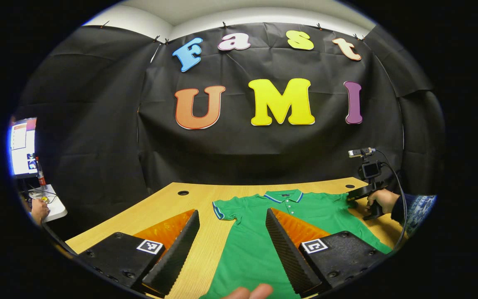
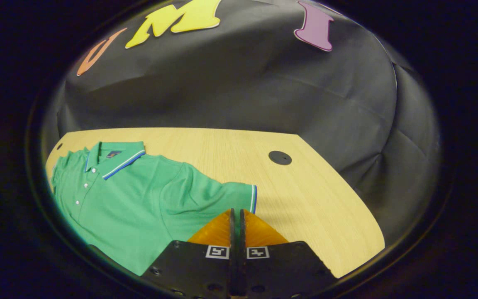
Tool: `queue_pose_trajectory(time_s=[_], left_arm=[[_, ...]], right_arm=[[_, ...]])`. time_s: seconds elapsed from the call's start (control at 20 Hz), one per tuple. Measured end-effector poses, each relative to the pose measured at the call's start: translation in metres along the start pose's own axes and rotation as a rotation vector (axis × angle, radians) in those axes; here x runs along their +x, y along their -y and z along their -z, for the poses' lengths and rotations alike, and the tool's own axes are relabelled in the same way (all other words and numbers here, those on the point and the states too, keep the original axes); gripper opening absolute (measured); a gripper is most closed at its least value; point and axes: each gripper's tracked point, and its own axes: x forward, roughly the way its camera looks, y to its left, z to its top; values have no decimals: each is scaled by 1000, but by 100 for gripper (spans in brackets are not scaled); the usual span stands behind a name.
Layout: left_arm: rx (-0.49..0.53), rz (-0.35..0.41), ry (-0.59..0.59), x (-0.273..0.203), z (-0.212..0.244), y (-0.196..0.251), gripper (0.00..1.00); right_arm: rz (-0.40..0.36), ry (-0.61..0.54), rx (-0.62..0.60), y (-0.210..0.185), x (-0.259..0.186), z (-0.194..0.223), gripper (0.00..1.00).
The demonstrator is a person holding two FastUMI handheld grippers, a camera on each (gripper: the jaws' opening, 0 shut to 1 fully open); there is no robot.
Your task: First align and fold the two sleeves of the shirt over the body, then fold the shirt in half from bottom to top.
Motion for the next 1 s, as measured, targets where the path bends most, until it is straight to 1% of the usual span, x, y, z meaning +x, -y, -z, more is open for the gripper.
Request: queue_pose_trajectory(time_s=[0.15, 0.25, 0.4, 0.6, 0.65, 0.75, 0.85, 0.95, 1.0], left_arm=[[-13, -1, -12, 0, 2, -1, 100], [-15, 2, -15, 0, 2, -1, 100], [-17, 1, -10, -1, 0, -3, 99], [-25, 0, -7, -2, -1, -4, 100], [-22, -5, -8, -1, -2, -5, 100], [-17, -13, -7, -1, -2, -9, 100], [-17, -33, -4, -1, -3, -14, 100], [-14, -66, 1, -3, -7, -20, 100], [-15, -77, 7, -3, -10, -21, 88]], right_arm=[[-13, 57, -3, -5, -16, -23, 0], [-16, 70, -14, -12, -24, -31, 0], [-33, 96, -75, -35, -37, -42, 0], [-104, 137, -145, -97, -56, -58, 0], [-142, 146, -162, -124, -63, -61, 0], [-192, 138, -180, -156, -72, -60, 0], [-275, 132, -181, -187, -84, -59, 2], [-290, 160, -191, -192, -104, -66, 66], [-294, 185, -194, -195, -109, -72, 98]])
